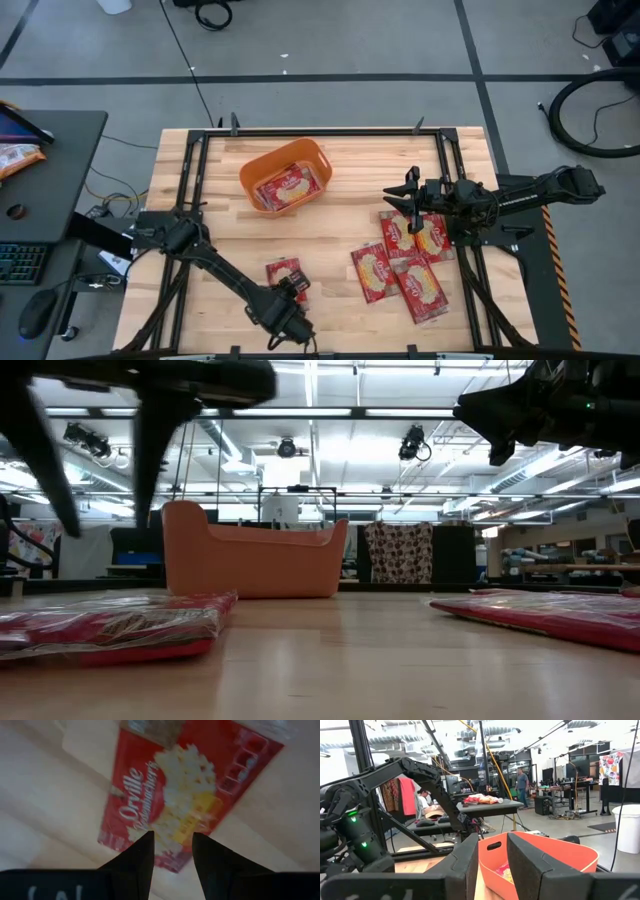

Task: Sort popcorn bags into baskets
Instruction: Put the red popcorn bag into the orange bin

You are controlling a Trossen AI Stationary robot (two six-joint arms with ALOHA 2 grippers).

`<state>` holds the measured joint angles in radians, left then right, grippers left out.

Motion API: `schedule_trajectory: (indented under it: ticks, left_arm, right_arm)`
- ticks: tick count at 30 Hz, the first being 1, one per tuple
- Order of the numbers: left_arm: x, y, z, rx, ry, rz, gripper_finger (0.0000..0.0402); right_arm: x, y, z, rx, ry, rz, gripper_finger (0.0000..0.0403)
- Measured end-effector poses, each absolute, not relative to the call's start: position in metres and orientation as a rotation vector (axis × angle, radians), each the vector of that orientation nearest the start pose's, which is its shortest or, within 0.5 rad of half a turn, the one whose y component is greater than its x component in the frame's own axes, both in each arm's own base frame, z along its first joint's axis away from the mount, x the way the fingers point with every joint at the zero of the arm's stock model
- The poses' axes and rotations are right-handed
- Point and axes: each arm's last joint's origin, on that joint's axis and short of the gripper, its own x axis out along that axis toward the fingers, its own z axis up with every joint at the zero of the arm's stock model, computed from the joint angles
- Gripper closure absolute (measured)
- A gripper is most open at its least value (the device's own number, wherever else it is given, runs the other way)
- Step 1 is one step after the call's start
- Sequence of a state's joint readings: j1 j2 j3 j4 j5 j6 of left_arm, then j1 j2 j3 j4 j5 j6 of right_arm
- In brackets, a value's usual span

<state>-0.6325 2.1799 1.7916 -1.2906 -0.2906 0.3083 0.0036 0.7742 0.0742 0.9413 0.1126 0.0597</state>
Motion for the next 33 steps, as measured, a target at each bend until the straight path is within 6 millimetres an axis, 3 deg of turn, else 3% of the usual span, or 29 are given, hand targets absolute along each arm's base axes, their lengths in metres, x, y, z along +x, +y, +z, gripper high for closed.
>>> schedule_trajectory:
  ticks: [5,7,12,18,23,29,33]
  left_arm:
    - [0.351,-0.225,0.186,1.033,1.423,-0.625,0.0265]
    - [0.355,-0.218,0.177,1.002,1.412,-0.663,0.0265]
    - [0.350,-0.205,0.150,1.014,1.462,-0.710,0.0265]
    - [0.347,-0.203,0.142,1.045,1.446,-0.698,0.0265]
    - [0.353,-0.181,0.136,0.738,1.554,-0.427,0.0265]
    - [0.367,-0.131,0.135,0.246,1.663,0.081,0.0265]
    - [0.372,-0.102,0.139,0.106,1.676,0.249,0.0265]
  right_arm:
    - [0.151,-0.003,0.199,0.073,-0.244,-0.101,0.0295]
    - [0.151,-0.003,0.199,0.073,-0.244,-0.101,0.0295]
    - [0.151,-0.003,0.199,0.070,-0.241,-0.101,0.0295]
    - [0.151,-0.003,0.199,0.064,-0.241,-0.102,0.0295]
    - [0.151,-0.003,0.199,0.065,-0.242,-0.102,0.0295]
    - [0.151,-0.003,0.199,0.066,-0.247,-0.101,0.0295]
    - [0.151,-0.003,0.199,0.066,-0.248,-0.102,0.0295]
